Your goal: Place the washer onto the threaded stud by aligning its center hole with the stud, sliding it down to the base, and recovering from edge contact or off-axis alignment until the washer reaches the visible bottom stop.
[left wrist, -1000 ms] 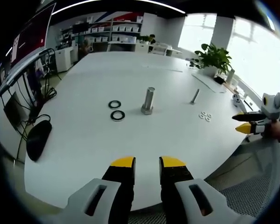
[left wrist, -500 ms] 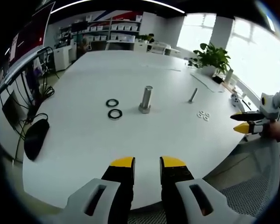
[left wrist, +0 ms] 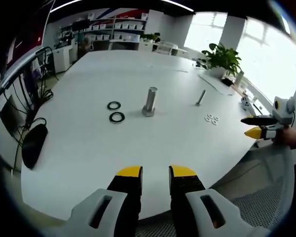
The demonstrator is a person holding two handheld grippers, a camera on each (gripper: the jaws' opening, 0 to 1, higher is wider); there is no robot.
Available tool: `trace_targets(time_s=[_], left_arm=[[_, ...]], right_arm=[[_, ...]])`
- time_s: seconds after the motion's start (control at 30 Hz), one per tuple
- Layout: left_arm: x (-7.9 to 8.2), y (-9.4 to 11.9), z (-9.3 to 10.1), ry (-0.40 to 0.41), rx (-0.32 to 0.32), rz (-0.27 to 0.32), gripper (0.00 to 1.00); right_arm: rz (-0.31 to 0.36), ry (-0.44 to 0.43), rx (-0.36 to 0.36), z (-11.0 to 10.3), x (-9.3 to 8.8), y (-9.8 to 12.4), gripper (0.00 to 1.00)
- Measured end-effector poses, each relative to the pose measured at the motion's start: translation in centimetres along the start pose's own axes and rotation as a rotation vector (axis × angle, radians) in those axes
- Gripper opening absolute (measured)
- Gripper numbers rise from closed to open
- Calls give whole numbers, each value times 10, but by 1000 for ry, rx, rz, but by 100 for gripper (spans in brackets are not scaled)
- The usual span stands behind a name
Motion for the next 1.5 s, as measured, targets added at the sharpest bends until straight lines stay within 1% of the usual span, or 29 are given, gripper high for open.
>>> trace_targets(time_s=[0.07, 0.2, 0.33, 0.43, 0.7, 0.8, 1.2, 1.5], left_arm=[[0, 0, -1, 4, -1, 5, 20], [-1, -1, 2, 5, -11, -10, 20], [0, -1, 3, 7, -20, -12, 21], [2, 1, 6, 7, -30, -4, 21], [1, -1, 7, 5, -48, -12, 21], [2, -1, 8, 4, -55, -6, 21], [4, 1, 9, 11, -59, 11, 22], [4, 1, 8, 15, -49, 5, 23]], right_arm=[[1, -7, -5, 1, 0, 0, 52], [2, -11, -13, 3, 0, 1, 52], [2, -8, -11, 3, 0, 1, 52], [1, -16, -14, 4, -1, 1, 52], [-8, -13, -13, 3, -1, 1, 51], [-10, -11, -15, 4, -2, 1, 51], [-24, -9, -12, 3, -3, 1, 50], [-24, -8, -10, 3, -3, 2, 50]])
Point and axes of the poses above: the point that each gripper's makers call its tool centre point, and the gripper's own axes: y roughly backward along the fingers, z roughly to its right, x roughly out of its top, the point moved 6 cm from there along y, roughly backward along the fingers, and after that the axes turned 2 degrees about -z, right-handed, at the moved point
